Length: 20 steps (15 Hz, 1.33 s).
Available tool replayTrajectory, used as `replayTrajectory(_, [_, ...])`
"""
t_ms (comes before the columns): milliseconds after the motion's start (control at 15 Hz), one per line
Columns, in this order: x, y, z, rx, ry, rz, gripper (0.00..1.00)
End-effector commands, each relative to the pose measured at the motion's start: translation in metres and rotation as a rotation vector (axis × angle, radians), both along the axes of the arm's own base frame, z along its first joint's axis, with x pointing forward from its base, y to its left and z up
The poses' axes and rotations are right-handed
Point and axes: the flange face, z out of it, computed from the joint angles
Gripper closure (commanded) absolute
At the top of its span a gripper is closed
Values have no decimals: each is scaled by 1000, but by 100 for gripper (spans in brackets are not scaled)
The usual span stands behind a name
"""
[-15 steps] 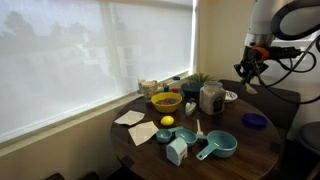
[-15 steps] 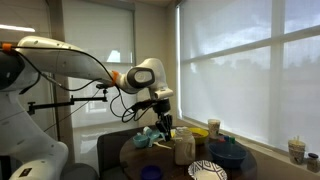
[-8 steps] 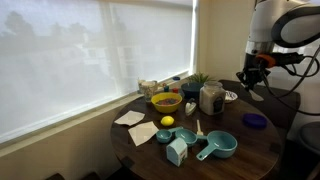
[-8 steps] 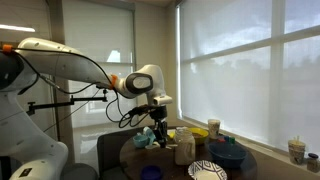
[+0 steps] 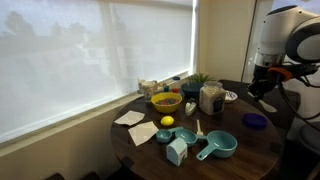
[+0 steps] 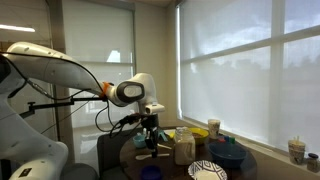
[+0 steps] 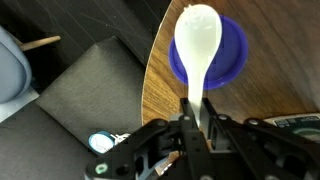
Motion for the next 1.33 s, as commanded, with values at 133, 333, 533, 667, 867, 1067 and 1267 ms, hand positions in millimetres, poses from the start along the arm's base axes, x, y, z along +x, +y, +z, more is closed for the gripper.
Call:
replayTrajectory(133, [-5, -1, -11, -109, -157, 14, 97])
replayTrajectory(333, [2, 2, -18, -190, -245, 22, 97])
replayTrajectory(533, [4, 14, -28, -229, -294, 1, 97])
replayTrajectory(667, [4, 23, -34, -259, -311, -1, 97])
replayTrajectory(867, [2, 34, -41, -327, -336, 7, 97])
replayTrajectory(1067, [0, 43, -50, -388, -345, 21, 97])
replayTrajectory(1267, [-2, 52, -57, -452, -358, 53, 97])
